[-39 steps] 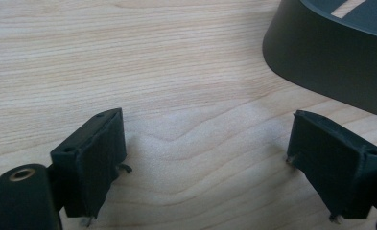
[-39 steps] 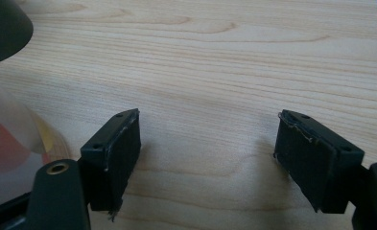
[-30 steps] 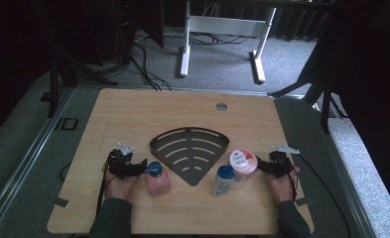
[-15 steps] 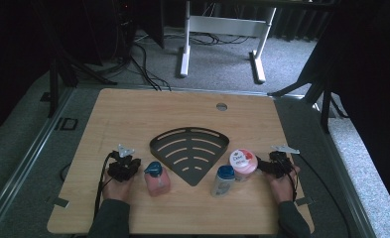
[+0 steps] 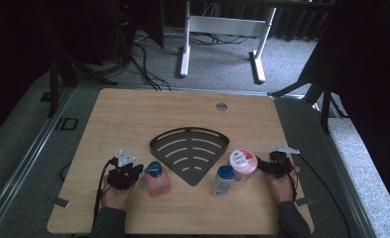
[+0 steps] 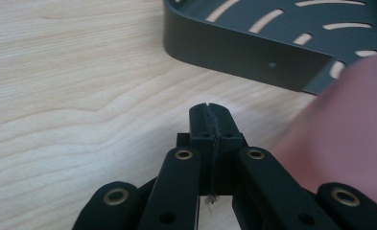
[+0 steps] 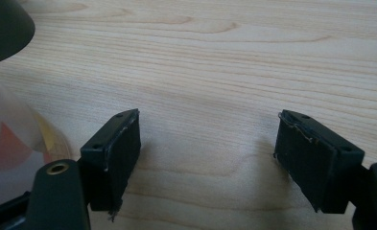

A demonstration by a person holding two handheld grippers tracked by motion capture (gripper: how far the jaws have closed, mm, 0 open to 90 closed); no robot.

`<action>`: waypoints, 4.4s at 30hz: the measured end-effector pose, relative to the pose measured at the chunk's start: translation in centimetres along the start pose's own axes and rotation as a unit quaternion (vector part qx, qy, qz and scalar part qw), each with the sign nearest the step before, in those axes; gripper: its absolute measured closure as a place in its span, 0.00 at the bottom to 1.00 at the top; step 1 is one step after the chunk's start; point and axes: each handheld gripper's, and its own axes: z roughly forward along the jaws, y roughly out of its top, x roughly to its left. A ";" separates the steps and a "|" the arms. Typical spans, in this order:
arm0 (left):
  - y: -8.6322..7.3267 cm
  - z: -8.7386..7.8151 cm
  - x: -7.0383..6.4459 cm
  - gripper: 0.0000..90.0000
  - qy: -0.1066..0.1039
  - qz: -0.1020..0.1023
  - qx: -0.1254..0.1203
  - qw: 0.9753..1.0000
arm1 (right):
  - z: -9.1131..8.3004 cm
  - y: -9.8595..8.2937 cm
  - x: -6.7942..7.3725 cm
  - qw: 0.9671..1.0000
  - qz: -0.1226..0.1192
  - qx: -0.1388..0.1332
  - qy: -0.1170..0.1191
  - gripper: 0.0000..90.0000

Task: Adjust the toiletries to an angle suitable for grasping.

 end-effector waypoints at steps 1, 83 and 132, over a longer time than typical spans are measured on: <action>-0.1 -0.1 -0.2 1.00 -0.001 0.001 -0.001 1.000 | 0.0 0.0 0.0 1.000 0.000 0.000 0.000 0.26; -3.5 -2.6 -3.5 1.00 -0.042 0.024 0.019 0.999 | -9.7 -2.3 5.5 0.955 -0.156 -0.023 0.250 0.99; -2.6 -1.1 -3.5 1.00 -0.054 0.011 0.015 0.998 | -8.1 -3.1 9.5 0.926 -0.203 0.019 0.317 1.00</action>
